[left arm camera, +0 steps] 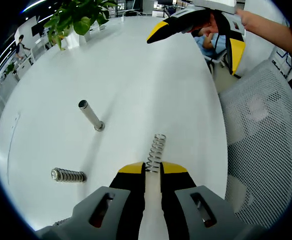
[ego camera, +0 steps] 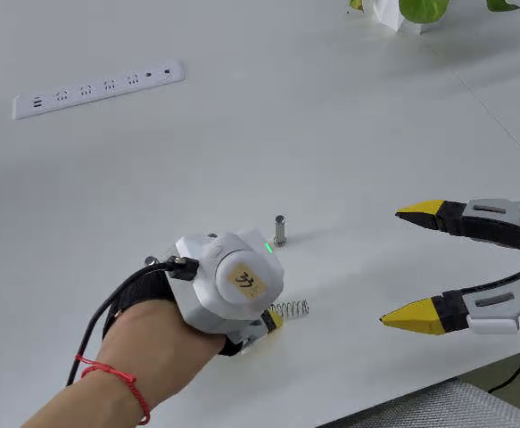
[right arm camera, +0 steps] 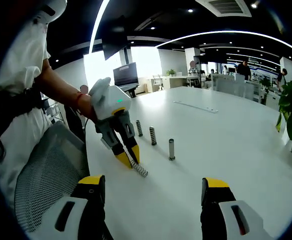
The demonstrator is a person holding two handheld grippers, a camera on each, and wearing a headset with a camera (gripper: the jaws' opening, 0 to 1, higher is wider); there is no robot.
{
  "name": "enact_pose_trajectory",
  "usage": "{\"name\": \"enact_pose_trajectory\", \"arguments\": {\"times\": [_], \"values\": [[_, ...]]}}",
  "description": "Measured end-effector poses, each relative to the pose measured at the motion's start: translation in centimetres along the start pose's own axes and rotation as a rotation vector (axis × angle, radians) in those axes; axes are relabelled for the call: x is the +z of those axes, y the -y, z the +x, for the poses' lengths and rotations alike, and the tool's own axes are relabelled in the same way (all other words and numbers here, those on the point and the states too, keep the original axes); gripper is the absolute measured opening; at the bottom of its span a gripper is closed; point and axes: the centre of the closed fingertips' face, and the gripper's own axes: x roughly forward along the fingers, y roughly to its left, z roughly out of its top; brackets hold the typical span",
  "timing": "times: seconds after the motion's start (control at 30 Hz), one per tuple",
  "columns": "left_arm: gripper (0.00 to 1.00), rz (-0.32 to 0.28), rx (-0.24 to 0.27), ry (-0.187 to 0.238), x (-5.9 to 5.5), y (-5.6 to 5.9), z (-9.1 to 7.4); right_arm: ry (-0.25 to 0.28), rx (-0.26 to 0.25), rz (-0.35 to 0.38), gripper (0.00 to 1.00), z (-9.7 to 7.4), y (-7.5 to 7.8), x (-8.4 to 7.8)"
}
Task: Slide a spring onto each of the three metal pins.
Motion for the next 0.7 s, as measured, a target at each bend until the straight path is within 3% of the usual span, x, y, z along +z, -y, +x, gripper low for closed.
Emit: {"name": "enact_pose_trajectory", "arguments": {"times": [0.3,0.53,0.7], "values": [[0.07,0.031,0.000,-0.017,-0.2,0.3,-0.4,0.003,0.009,-0.002,0.78,0.5,-0.3,0.1],[0.07,0.025,0.003,0.003,0.1,0.1,-0.5,0.001,0.003,-0.002,0.78,0.2,-0.1,0.2],[0.07,0.007,0.007,0.043,0.8,0.1,-1.2,0.002,0.006,-0.006,0.77,0.2,-0.2,0.5]]}}
